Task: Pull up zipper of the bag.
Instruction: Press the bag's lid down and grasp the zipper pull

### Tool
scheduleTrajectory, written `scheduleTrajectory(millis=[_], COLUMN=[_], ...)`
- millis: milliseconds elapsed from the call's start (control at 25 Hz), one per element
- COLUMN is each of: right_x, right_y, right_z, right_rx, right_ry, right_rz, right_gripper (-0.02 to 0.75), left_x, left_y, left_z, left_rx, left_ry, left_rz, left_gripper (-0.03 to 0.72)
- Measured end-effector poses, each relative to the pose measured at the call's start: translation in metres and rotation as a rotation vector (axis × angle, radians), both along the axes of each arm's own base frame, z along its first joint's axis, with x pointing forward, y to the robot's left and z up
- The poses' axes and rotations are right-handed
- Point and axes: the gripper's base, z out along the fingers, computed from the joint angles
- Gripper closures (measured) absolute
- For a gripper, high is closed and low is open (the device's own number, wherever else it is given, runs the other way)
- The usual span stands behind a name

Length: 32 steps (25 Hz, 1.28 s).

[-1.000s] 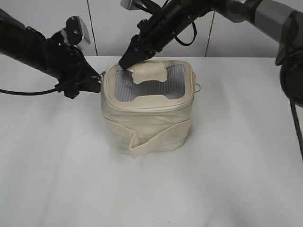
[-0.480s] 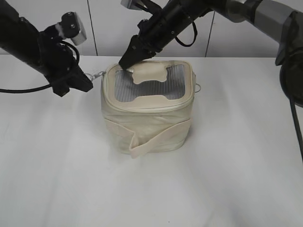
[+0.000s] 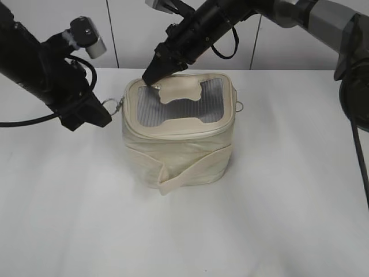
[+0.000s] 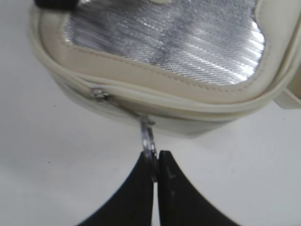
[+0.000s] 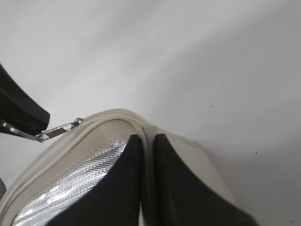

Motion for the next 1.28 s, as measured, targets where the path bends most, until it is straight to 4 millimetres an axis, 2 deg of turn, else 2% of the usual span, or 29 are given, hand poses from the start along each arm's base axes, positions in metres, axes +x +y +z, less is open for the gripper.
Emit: scheduleTrajectory(millis=[280, 440, 560, 720, 1000, 1280], right_x=[0.0, 0.0, 0.0, 0.0, 0.0, 0.0], right_y=[0.0, -0.001, -0.001, -0.001, -0.001, -0.001], right_z=[0.0, 0.0, 0.0, 0.0, -0.001, -0.001], right_rx=[-0.003, -0.003, -0.003, -0.002, -0.005, -0.007], right_ry=[0.031, 0.046, 0.054, 0.066, 0.069, 0.069], right_rz=[-0.029, -0.044, -0.052, -0.061, -0.063, -0.064], right_gripper=[0.692, 0.692, 0.693, 0.693, 0.693, 0.691], left_x=[-0.039, -0.064, -0.084, -0.095, -0.107, -0.107], left_y=[-0.015, -0.028, -0.047, -0.078, -0.13, -0.134], left_z=[-0.011, -0.008, -0.004, -0.005, -0.024, -0.023], left_rx=[0.04, 0.045, 0.028, -0.014, -0.073, -0.116], left_ry=[0.077, 0.071, 0.062, -0.043, -0.154, -0.091], left_rz=[-0.05, -0.104, -0.17, -0.194, -0.191, -0.12], left_gripper=[0.697, 0.695, 0.693, 0.691, 0.689, 0.671])
